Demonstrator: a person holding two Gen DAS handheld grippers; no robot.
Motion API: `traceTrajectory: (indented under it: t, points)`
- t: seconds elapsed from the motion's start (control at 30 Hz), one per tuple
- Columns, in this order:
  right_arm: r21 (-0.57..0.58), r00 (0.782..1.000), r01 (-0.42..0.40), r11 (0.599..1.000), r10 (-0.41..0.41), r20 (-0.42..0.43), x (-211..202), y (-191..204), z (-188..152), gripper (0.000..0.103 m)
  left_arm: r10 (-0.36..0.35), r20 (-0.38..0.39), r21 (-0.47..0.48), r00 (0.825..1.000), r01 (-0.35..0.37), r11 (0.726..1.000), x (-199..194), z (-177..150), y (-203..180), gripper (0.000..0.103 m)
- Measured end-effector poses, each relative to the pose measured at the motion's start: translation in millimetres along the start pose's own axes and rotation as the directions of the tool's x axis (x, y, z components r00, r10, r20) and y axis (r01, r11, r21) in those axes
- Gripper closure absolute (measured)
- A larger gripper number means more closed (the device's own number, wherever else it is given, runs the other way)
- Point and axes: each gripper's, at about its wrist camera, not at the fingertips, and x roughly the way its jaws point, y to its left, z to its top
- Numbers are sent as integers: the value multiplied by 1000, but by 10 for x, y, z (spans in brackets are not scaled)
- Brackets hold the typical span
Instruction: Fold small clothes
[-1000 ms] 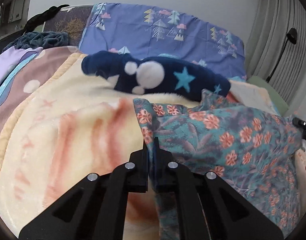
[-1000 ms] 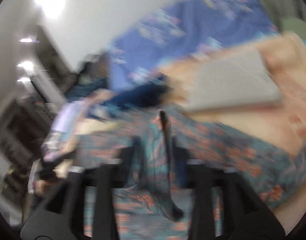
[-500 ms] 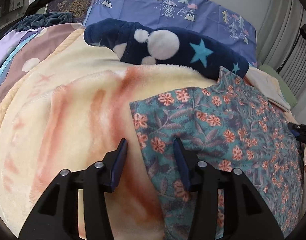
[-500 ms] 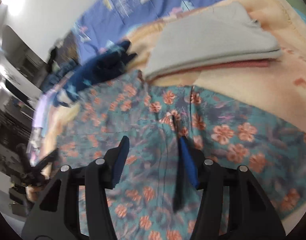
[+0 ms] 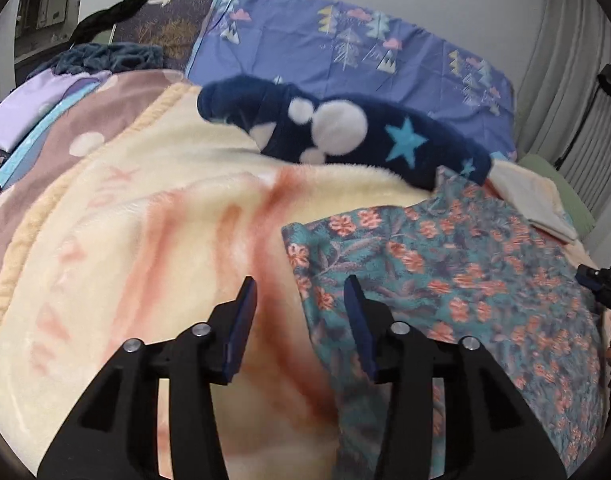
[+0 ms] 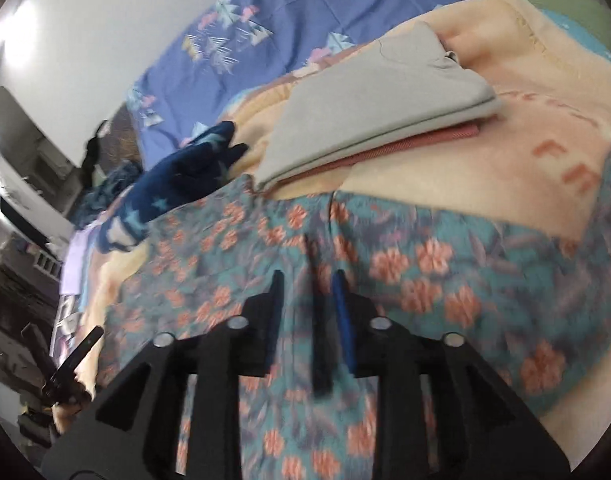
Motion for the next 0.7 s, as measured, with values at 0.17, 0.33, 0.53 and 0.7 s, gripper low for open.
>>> traceTrajectory:
  t: [0.17, 0.33, 0.53, 0.7]
  points:
    - [-112, 997, -53, 992, 48, -52, -206, 89, -247, 54, -79, -48, 132, 996, 84, 988, -310, -302, -162, 49]
    - [-160, 993, 88, 983, -98, -58, 55, 220, -380, 87, -70, -127, 142, 989, 88, 986, -203, -567, -249, 61]
    - [-175, 982, 183, 967, -174, 67, -225, 423, -323, 97, -23, -100, 107, 995, 34, 994, -361, -573, -158, 94]
    - [-150, 979, 196, 969, -203, -34, -57, 151, -451, 91, -95, -103, -7, 990, 95, 995, -378, -555, 36, 66]
